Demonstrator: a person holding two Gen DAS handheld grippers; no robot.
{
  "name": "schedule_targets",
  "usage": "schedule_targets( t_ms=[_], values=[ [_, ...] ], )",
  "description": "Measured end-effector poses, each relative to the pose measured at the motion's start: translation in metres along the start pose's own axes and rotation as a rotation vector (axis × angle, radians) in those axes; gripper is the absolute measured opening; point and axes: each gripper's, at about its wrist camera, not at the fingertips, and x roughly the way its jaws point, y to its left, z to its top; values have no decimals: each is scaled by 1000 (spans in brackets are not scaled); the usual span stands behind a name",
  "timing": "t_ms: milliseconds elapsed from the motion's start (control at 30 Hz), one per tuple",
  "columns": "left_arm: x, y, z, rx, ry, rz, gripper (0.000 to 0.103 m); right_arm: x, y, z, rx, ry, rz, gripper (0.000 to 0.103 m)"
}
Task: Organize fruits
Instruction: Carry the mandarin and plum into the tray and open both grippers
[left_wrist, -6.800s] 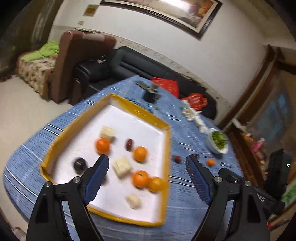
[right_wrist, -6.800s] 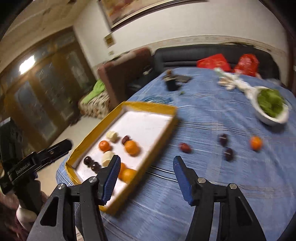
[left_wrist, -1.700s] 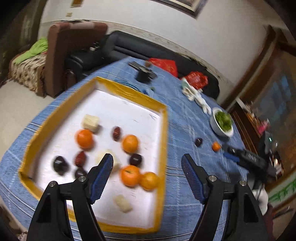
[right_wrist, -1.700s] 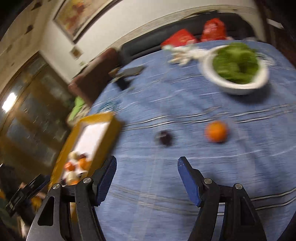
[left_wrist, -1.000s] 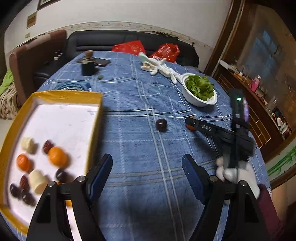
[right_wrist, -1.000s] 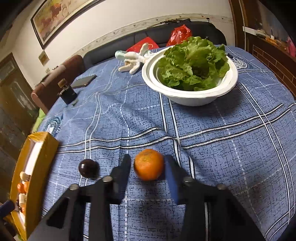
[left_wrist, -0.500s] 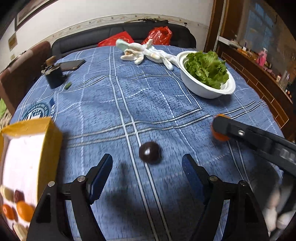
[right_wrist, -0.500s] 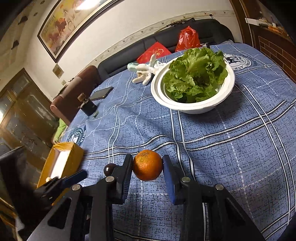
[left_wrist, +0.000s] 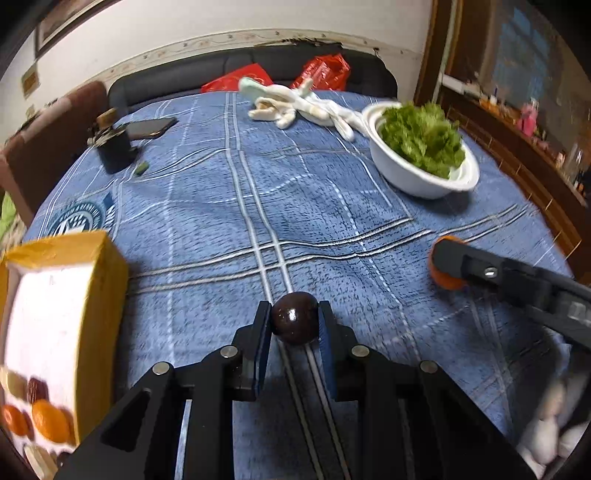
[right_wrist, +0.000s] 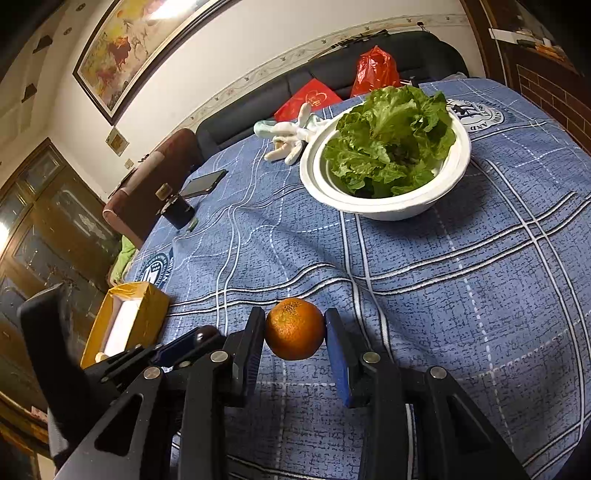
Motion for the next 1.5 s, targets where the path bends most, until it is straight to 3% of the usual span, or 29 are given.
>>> schedule_targets(
  t_ms=[200,300,400,533,767,867,1033,1133,1167,1300,1500],
  values=[
    [-62,41,-14,-135,-77,-48,24,0,2,-2,12,4,69,36],
    [-103,77,-29,-213,-140,-9,24,0,8,-4,8,4,102,36],
    [-138,118,-52,-284,-179,78,24,1,18,-8,-12,11,120,36],
    [-158,163,-82,-362,-203,192,24,8,40,-20,-71,45,123,36],
    [-159,223,-123,-523,-162,207,24,33,107,-54,-95,204,274,37],
    [-163,234,-133,-547,-165,195,26,40,154,-68,-175,236,306,37],
    [-170,244,-143,-583,-186,150,55,53,217,-85,-321,249,283,38],
    [-175,247,-145,-593,-196,122,65,68,235,-90,-362,255,239,38],
    [-177,247,-146,-590,-200,117,66,73,239,-91,-371,252,213,38],
    [-180,247,-146,-580,-207,115,71,81,243,-86,-373,230,198,58],
    [-182,245,-146,-578,-208,112,72,55,238,-82,-381,172,161,59]
  ],
)
